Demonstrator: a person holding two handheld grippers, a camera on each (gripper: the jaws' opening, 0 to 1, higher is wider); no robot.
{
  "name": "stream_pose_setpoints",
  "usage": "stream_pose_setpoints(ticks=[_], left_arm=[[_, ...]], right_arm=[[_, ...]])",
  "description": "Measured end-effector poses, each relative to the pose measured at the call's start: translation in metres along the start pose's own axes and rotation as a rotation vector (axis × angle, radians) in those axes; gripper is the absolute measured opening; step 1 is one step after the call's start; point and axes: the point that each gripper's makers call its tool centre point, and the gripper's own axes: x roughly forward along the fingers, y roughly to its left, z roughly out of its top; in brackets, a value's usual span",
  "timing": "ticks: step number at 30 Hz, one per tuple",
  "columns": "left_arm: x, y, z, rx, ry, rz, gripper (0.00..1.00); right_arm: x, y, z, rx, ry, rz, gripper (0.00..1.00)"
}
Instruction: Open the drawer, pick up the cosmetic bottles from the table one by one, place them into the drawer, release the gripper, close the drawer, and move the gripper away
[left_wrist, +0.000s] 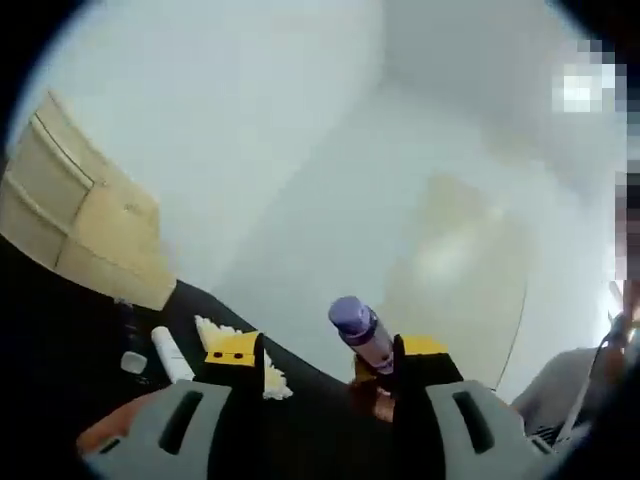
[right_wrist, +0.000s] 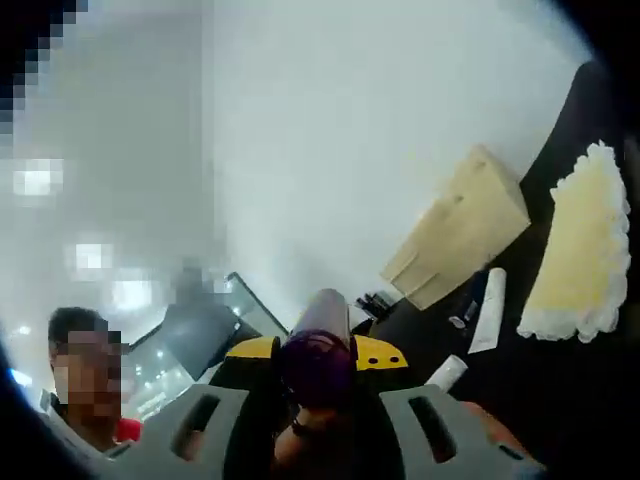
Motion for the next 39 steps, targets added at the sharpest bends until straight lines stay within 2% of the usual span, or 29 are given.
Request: stream_pose_setpoints(ticks=[4,9,13,18,21,22,24,27,29,31,34,39], left_arm=[[-0.002,-0.006,0.006,-0.033,-0.032,-0.044,0.43],[-0.006,-0.009,0.021,-0.088,-0.098,-0.078,0.41],[-0.007,-0.007,0.024,-0.103,-0.113,-0.073,0.39],[-0.007,-0.012,0.028,-0.138,-0.145,-0.089,0.39],[-0.013,-0.003,0.043,-0.183,-0.195,-0.090,0.36],[-0.015,-0.002,0.045,-0.182,-0.201,-0.088,0.31],[-0.016,-0.003,0.044,-0.175,-0.202,-0.075,0.29],[-0.012,-0.003,0.040,-0.171,-0.190,-0.067,0.28],[-0.005,-0.007,0.025,-0.143,-0.129,-0.062,0.29],[-0.003,-0.009,0.027,-0.162,-0.147,-0.073,0.28],[-0.007,-0.005,0.030,-0.142,-0.150,-0.051,0.27],[-0.009,-0.004,0.034,-0.167,-0.165,-0.067,0.26]], right_arm=[[0.017,0.004,0.000,-0.008,-0.006,0.042,0.23],[0.036,0.004,-0.009,0.021,0.003,0.075,0.23],[0.053,0.007,-0.012,0.015,-0.006,0.092,0.23],[0.070,0.006,-0.024,0.009,0.017,0.087,0.23],[0.075,0.000,-0.033,0.006,0.032,0.076,0.23],[0.076,-0.001,-0.038,0.004,0.040,0.071,0.23],[0.078,-0.003,-0.048,0.007,0.046,0.072,0.23],[0.080,-0.003,-0.049,0.022,0.033,0.078,0.23],[0.082,-0.001,-0.050,0.019,0.029,0.082,0.23],[0.082,0.000,-0.048,0.005,0.017,0.086,0.23],[0.082,0.000,-0.050,-0.042,0.009,0.082,0.23],[0.084,0.002,-0.054,-0.087,0.008,0.093,0.23]])
